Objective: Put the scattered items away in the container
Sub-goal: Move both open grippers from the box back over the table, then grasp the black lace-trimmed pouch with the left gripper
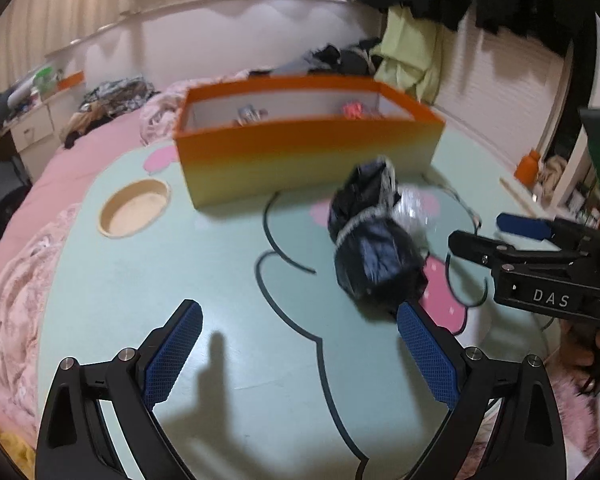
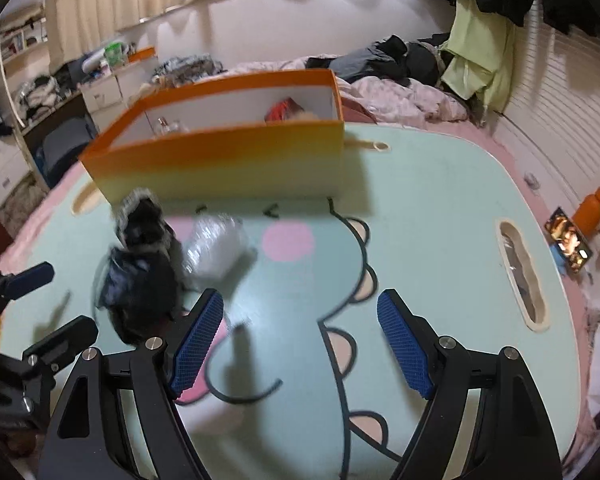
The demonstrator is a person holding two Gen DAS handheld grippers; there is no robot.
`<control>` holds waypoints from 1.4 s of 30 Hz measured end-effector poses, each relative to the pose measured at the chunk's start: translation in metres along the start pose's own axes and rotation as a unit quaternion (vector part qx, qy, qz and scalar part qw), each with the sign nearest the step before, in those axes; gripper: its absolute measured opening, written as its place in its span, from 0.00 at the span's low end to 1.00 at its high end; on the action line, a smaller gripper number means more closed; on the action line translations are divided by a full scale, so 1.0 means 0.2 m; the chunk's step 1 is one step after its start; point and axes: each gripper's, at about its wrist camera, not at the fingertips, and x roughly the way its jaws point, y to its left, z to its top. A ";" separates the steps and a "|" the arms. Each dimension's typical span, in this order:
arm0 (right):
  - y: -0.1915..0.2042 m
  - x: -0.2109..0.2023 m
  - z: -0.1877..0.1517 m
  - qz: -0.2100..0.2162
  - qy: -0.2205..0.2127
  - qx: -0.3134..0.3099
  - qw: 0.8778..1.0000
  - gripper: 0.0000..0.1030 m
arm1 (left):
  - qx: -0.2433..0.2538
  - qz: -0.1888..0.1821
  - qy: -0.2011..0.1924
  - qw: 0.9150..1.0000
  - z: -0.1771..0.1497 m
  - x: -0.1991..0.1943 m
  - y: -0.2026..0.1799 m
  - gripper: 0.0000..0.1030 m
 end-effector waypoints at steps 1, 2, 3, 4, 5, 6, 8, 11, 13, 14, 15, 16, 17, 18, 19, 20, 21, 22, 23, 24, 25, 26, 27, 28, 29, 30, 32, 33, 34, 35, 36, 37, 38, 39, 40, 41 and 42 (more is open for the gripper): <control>0.00 0.02 -0.01 -0.011 0.009 -0.002 1.000 0.77 | -0.001 0.003 0.012 1.000 0.00 0.02 0.00 0.95; 0.00 0.04 -0.01 -0.020 0.019 -0.003 1.000 0.78 | 0.002 0.017 0.012 1.000 -0.01 0.03 0.00 0.96; -0.01 0.05 -0.02 -0.025 0.020 0.000 0.999 0.81 | 0.006 0.028 0.008 1.000 -0.02 0.04 0.00 1.00; -0.02 0.05 -0.02 -0.027 0.020 0.003 0.999 0.83 | 0.003 0.030 0.002 1.000 -0.03 0.05 0.01 1.00; -0.02 0.06 -0.03 -0.028 0.019 0.004 0.999 0.85 | 0.001 0.030 -0.004 1.000 -0.03 0.05 0.02 1.00; -0.03 0.06 -0.03 -0.028 0.018 0.005 0.999 0.87 | 0.000 0.031 -0.007 0.999 -0.04 0.05 0.02 1.00; -0.03 0.08 -0.04 -0.027 0.023 0.003 0.999 1.00 | 0.001 0.032 -0.009 0.999 -0.04 0.05 0.01 1.00; -0.03 0.08 -0.05 -0.027 0.019 0.002 0.999 1.00 | 0.000 0.032 -0.011 0.999 -0.05 0.05 0.01 1.00; -0.03 0.07 -0.05 -0.027 0.020 0.001 0.999 1.00 | 0.001 0.031 -0.012 0.999 -0.05 0.04 0.00 1.00; -0.03 0.08 -0.05 -0.026 0.020 0.001 0.999 1.00 | 0.002 0.030 -0.012 0.999 -0.04 0.04 0.00 1.00; -0.03 0.08 -0.05 -0.026 0.019 0.001 0.999 1.00 | 0.003 0.029 -0.013 0.999 -0.04 0.04 0.00 1.00; -0.03 0.07 -0.05 -0.026 0.019 0.001 0.999 1.00 | 0.004 0.029 -0.013 0.999 -0.03 0.04 0.00 1.00; -0.03 0.07 -0.05 -0.026 0.019 0.001 0.999 1.00 | 0.004 0.029 -0.013 0.999 -0.03 0.04 0.00 1.00; -0.03 0.07 -0.05 -0.026 0.019 0.001 0.999 1.00 | 0.005 0.028 -0.013 1.000 -0.03 0.04 0.00 1.00; -0.03 0.07 -0.05 -0.026 0.019 0.001 0.999 1.00 | 0.005 0.028 -0.013 1.000 -0.03 0.04 0.00 1.00; -0.03 0.07 -0.05 -0.026 0.019 0.001 0.999 1.00 | 0.004 0.028 -0.013 1.000 -0.03 0.04 0.00 1.00; -0.02 0.07 -0.05 -0.026 0.019 0.001 0.999 1.00 | 0.005 0.028 -0.013 1.000 -0.03 0.04 0.00 1.00; -0.02 0.07 -0.05 -0.026 0.019 0.001 0.999 1.00 | 0.005 0.028 -0.013 1.000 -0.03 0.04 0.00 1.00; -0.02 0.07 -0.05 -0.026 0.019 0.001 0.999 1.00 | 0.005 0.028 -0.013 1.000 -0.03 0.04 0.00 1.00; -0.02 0.07 -0.05 -0.026 0.020 0.001 0.999 1.00 | 0.004 0.028 -0.013 1.000 -0.03 0.04 0.00 1.00; -0.02 0.07 -0.05 -0.026 0.020 0.001 0.999 1.00 | 0.005 0.028 -0.013 0.999 -0.03 0.04 0.00 1.00; -0.02 0.07 -0.05 -0.026 0.020 0.001 0.999 1.00 | 0.005 0.028 -0.013 0.999 -0.03 0.04 0.00 1.00; -0.02 0.07 -0.05 -0.026 0.020 0.001 0.999 1.00 | 0.005 0.028 -0.013 1.000 -0.03 0.04 0.00 1.00; -0.02 0.07 -0.05 -0.026 0.020 0.001 0.999 1.00 | 0.005 0.028 -0.013 1.000 -0.03 0.04 0.00 1.00; -0.02 0.07 -0.05 -0.026 0.020 0.001 0.999 1.00 | 0.005 0.028 -0.013 1.000 -0.03 0.04 0.00 1.00; -0.02 0.07 -0.05 -0.026 0.020 0.001 0.999 1.00 | 0.005 0.028 -0.013 1.000 -0.03 0.04 0.00 1.00; -0.02 0.07 -0.05 -0.027 0.020 0.001 0.999 1.00 | 0.004 0.028 -0.013 1.000 -0.03 0.04 0.00 1.00; -0.02 0.07 -0.05 -0.027 0.020 0.001 0.999 1.00 | 0.005 0.028 -0.013 1.000 -0.03 0.04 0.00 1.00; -0.02 0.07 -0.05 -0.026 0.020 0.001 0.999 1.00 | 0.005 0.029 -0.013 0.999 -0.03 0.04 0.00 1.00; -0.02 0.07 -0.05 -0.026 0.020 0.001 0.999 1.00 | 0.005 0.029 -0.013 0.999 -0.03 0.04 0.00 1.00; -0.02 0.07 -0.05 -0.026 0.020 0.001 0.999 1.00 | 0.005 0.028 -0.013 0.999 -0.03 0.04 0.00 1.00; -0.02 0.07 -0.05 -0.026 0.020 0.001 0.999 1.00 | 0.005 0.028 -0.013 1.000 -0.03 0.04 0.00 1.00; -0.02 0.07 -0.05 -0.026 0.020 0.001 0.999 1.00 | 0.005 0.028 -0.013 1.000 -0.03 0.04 0.00 1.00; -0.02 0.07 -0.05 -0.026 0.020 0.001 0.999 1.00 | 0.005 0.028 -0.013 1.000 -0.03 0.04 0.00 1.00; -0.02 0.07 -0.05 -0.026 0.020 0.001 0.999 1.00 | 0.005 0.028 -0.013 1.000 -0.03 0.04 0.00 1.00; -0.02 0.07 -0.05 -0.027 0.020 0.001 0.999 1.00 | 0.005 0.028 -0.013 1.000 -0.03 0.04 0.00 1.00; -0.02 0.07 -0.05 -0.027 0.020 0.001 0.999 1.00 | 0.005 0.028 -0.013 1.000 -0.03 0.04 0.00 1.00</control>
